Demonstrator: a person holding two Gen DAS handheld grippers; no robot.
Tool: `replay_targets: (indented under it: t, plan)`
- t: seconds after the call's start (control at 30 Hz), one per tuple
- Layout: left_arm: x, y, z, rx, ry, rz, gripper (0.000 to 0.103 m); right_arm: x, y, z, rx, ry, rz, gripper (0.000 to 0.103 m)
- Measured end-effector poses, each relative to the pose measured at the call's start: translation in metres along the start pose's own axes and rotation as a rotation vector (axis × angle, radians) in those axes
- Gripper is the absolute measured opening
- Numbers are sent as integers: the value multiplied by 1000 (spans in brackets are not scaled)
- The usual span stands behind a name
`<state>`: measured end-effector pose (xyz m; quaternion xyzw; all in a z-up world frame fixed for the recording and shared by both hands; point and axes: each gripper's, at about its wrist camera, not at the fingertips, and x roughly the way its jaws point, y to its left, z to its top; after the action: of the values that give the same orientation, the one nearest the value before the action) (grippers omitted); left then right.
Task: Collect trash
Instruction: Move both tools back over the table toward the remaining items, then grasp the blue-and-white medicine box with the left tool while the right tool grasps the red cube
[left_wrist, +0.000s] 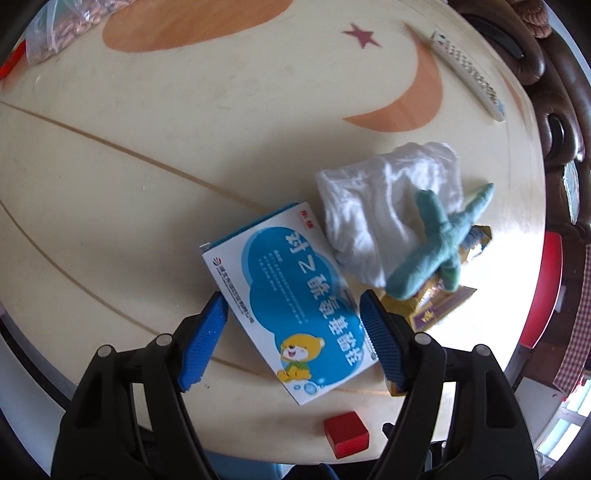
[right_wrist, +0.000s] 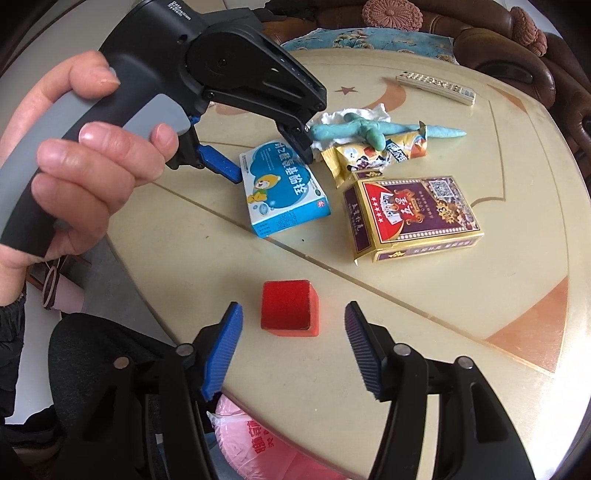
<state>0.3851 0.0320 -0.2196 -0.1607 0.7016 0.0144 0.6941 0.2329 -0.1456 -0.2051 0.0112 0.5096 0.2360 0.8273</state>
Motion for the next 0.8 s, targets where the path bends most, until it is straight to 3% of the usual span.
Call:
replay_targets:
  t: [0.47,0.6,0.8]
  plan:
    - [-2,-4,-2,31,-30,57,74,12,2,-4,15,-68,-30,59]
    - [-6,-4,-8,35,-27,45,73,14,1,-8,18,-86,-42,45]
    - [-5,-8,-11,62,-25,52,72,16,6,-13,-16,-98,-71,36]
